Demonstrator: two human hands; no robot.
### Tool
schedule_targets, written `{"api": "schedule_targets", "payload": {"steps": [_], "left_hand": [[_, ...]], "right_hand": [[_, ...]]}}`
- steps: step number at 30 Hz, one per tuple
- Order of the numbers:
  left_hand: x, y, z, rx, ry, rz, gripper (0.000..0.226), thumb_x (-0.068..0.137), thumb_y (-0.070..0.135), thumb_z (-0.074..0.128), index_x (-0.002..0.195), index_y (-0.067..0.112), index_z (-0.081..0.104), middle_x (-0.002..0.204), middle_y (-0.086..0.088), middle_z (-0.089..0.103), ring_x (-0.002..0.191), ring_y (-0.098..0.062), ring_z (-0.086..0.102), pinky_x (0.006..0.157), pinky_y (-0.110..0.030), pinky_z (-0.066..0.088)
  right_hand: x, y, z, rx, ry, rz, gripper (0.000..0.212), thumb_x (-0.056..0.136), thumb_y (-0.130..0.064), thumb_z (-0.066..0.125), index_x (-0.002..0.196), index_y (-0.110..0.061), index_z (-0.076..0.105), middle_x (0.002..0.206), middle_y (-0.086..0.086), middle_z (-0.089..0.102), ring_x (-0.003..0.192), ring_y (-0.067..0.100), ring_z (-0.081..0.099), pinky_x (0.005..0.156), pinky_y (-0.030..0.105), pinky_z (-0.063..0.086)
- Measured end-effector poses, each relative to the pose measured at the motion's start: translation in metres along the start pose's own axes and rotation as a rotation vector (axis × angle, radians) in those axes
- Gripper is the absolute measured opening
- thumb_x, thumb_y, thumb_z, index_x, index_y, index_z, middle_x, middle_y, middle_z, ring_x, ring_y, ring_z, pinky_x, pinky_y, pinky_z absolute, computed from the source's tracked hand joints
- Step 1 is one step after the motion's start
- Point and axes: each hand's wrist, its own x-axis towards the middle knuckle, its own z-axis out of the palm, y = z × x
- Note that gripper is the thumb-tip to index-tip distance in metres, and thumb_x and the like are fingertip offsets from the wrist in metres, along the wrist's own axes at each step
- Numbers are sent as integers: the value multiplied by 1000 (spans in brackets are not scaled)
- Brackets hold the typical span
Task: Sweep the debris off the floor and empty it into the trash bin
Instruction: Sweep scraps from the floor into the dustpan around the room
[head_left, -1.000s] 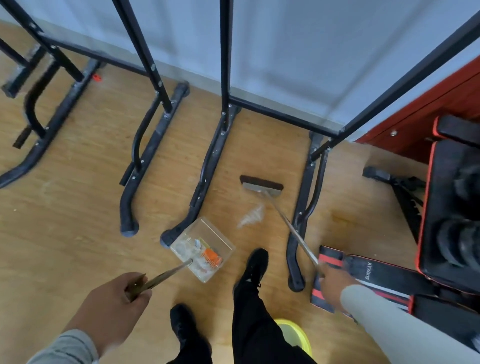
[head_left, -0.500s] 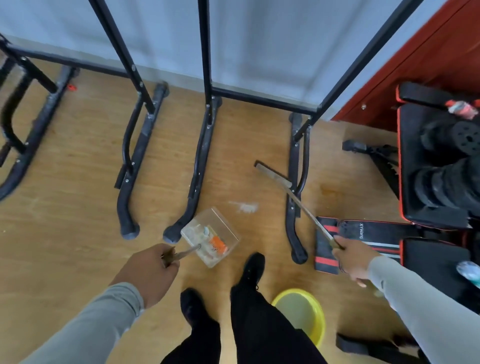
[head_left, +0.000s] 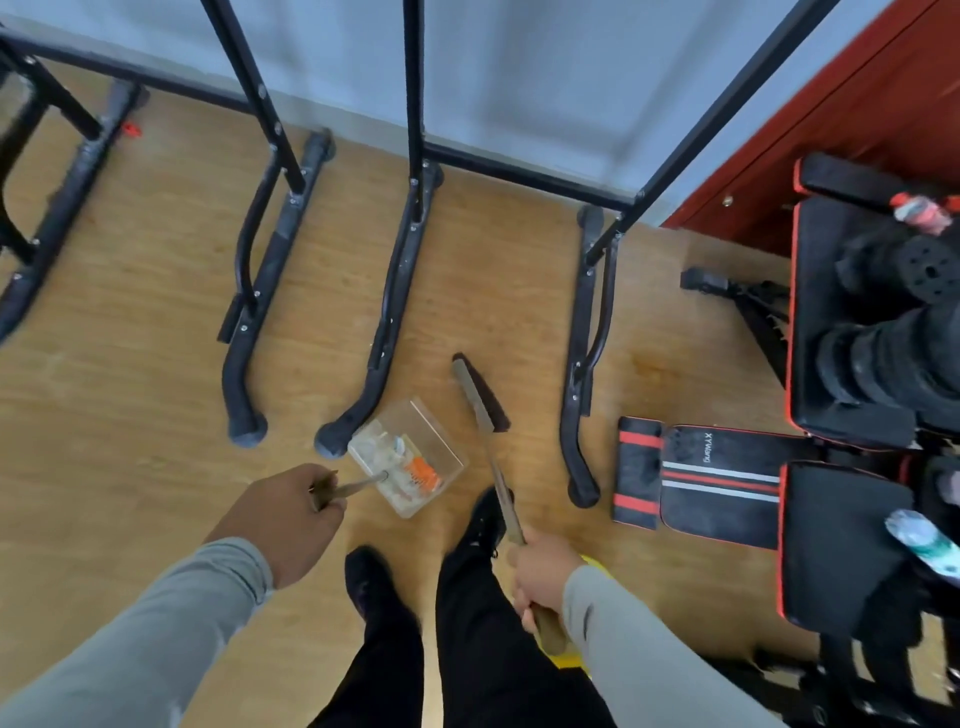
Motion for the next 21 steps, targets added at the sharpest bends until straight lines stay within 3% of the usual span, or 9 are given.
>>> {"api": "schedule_targets", "payload": {"steps": [2,4,6,9,11,13,15,18,21], "left_hand": [[0,-1,3,-20,-8,-10,27,93,35,60,119,27,62,92,8,65,86,-17,60,80,-30,48],[0,-2,6,-32,-10,-18,33,93,36,59,125,27,61,92,9,63,85,-15,58,78,-28,46],[0,-3,9,-47,-15,-27,35,93,37,59,127,27,60,92,10,63,85,-14,59,76,-27,46],[4,-4,12,-56,-13,-33,33,93,36,59,125,26,61,92,9,63,82,-13,58,75,-27,45],[7,-4,14,-52,-2,-37,31,93,36,59,123,26,62,91,8,63,80,-13,57,74,-26,44],[9,-1,17,-48,0,-44,29,93,36,59,121,26,62,91,7,64,81,-15,58,75,-27,44],[12,1,18,-48,7,-56,28,93,35,60,119,26,63,93,6,65,83,-17,58,76,-28,45],[15,4,18,-34,-1,-59,28,92,36,60,118,27,63,93,6,65,85,-17,58,77,-28,45],[18,6,14,-11,-17,-62,27,92,37,59,117,27,62,92,8,63,84,-16,58,76,-29,46]], "right_hand": [[-13,6,-19,110,-45,55,32,104,-23,37,123,-15,61,55,1,53,39,11,51,37,22,43],[-32,13,-40,128,-74,70,27,108,-25,34,104,-24,60,48,1,49,33,10,45,35,20,35],[-37,20,-64,123,75,42,25,104,-22,43,123,-26,59,57,7,49,39,14,42,40,23,36],[-26,13,-100,-257,219,-57,39,102,-23,47,141,-29,49,76,5,57,51,16,46,46,26,42],[-6,-11,-120,-477,241,-73,37,103,-25,42,140,-26,49,89,3,60,62,15,52,52,26,44],[10,-33,-131,-564,298,-69,35,103,-20,41,136,-18,52,104,7,63,80,23,59,69,31,53],[28,-41,-135,-737,356,-61,36,101,-18,46,135,-10,54,121,13,60,90,25,52,82,31,48],[25,-24,-145,-886,320,18,48,98,-18,50,145,-14,45,110,7,59,85,23,50,78,32,53],[8,7,-158,-1029,239,114,70,94,-7,45,157,-19,16,108,0,61,73,20,54,55,27,45]]}}
